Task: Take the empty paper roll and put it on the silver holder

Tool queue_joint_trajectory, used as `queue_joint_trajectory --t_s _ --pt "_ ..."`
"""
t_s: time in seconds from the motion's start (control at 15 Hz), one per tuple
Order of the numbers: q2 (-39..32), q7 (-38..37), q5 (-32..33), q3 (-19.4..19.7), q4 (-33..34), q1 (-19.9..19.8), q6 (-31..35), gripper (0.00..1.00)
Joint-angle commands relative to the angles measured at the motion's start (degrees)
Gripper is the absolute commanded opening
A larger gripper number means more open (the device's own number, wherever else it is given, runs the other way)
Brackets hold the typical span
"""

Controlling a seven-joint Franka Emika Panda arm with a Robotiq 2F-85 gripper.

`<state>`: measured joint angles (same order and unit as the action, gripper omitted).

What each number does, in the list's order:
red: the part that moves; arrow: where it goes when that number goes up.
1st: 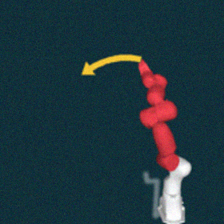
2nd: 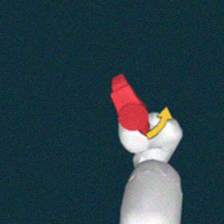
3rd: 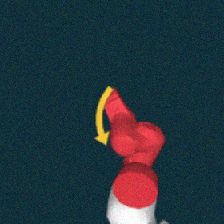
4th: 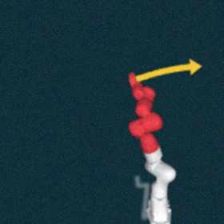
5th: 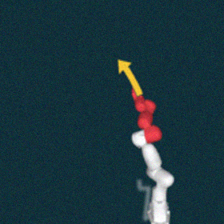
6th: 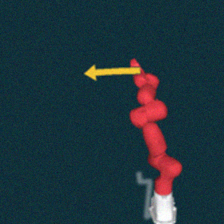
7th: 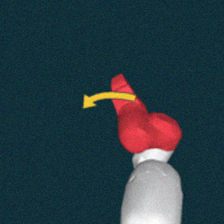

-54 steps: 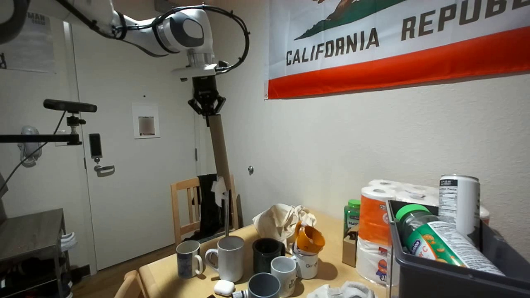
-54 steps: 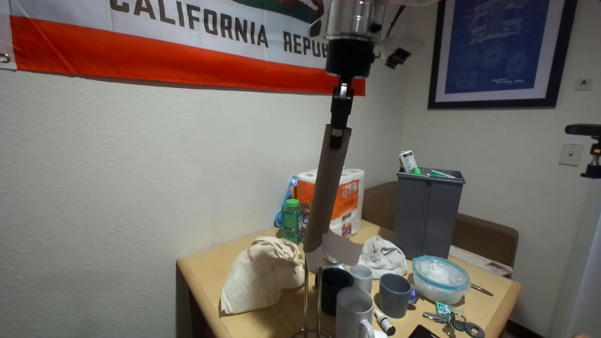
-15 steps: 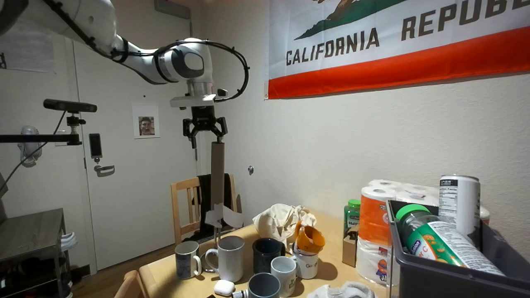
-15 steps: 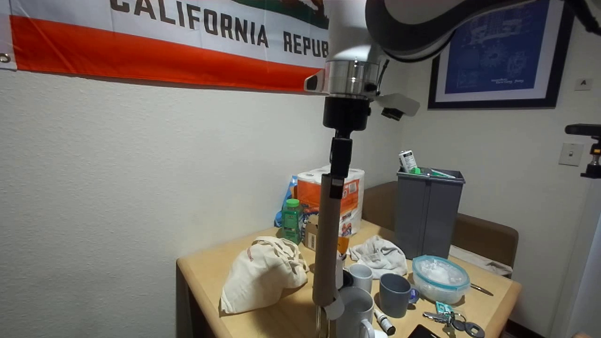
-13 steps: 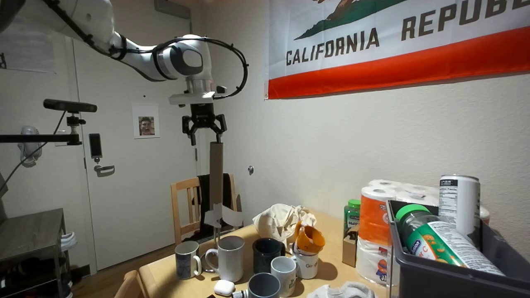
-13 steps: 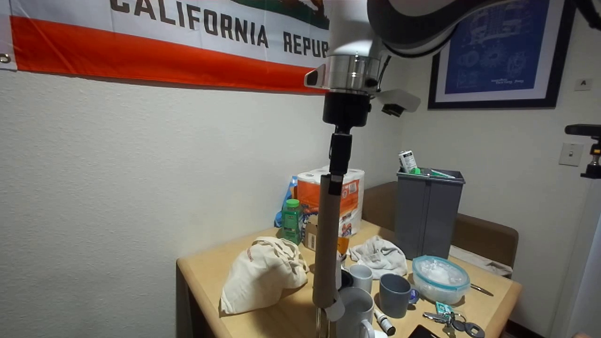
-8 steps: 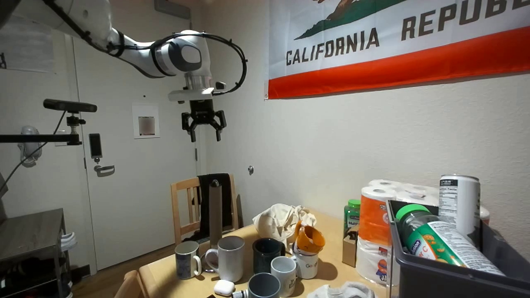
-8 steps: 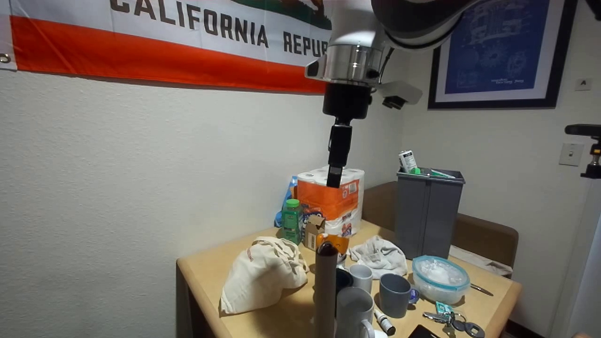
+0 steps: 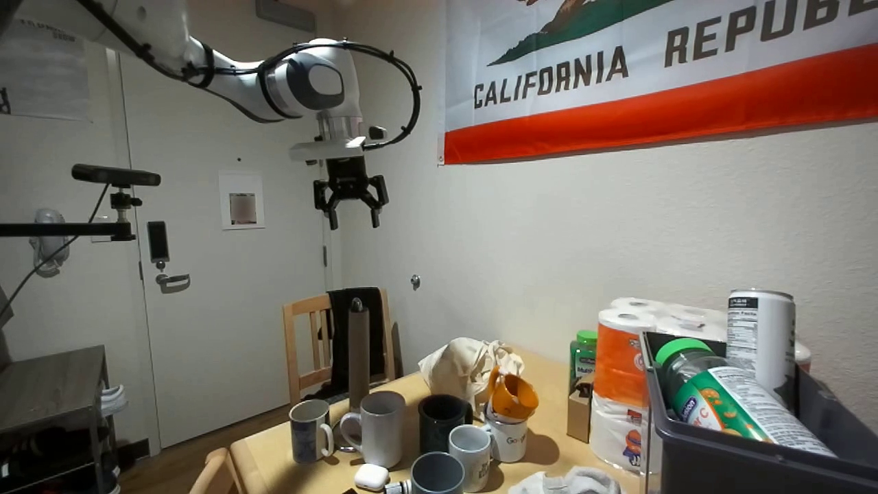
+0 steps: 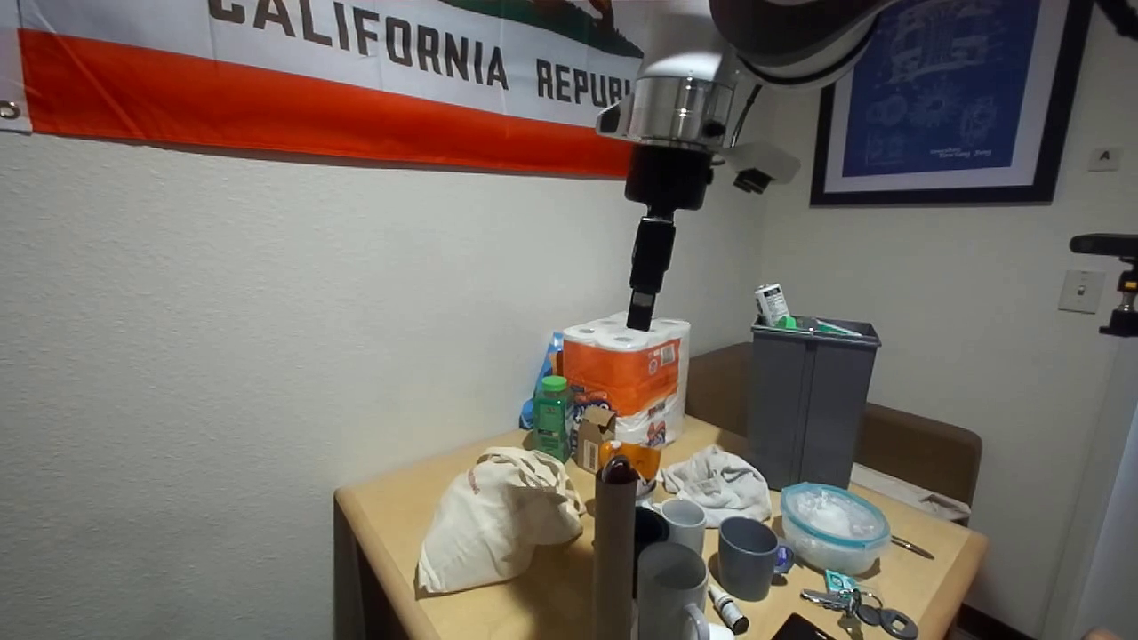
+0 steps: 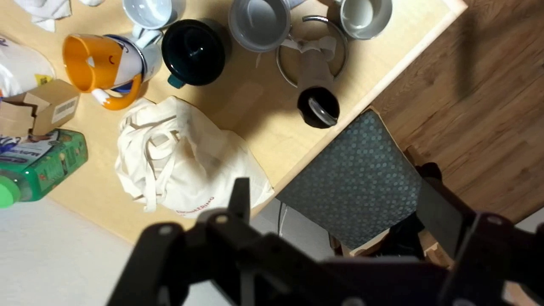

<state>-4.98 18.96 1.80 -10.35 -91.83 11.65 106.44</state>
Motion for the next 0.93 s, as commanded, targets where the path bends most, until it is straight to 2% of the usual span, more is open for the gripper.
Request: queue_joint_trajectory --t_s 0.0,0.6,0.87 --pt "1.7 -0.6 -0.1 1.4 -1.4 -2.3 -0.9 1.00" --pt "5.9 -7.0 3.4 8.7 -7.0 -9.3 0.4 1.00" --pt "7.6 -10.4 5.0 10.6 -8.7 -11.2 0.2 1.00"
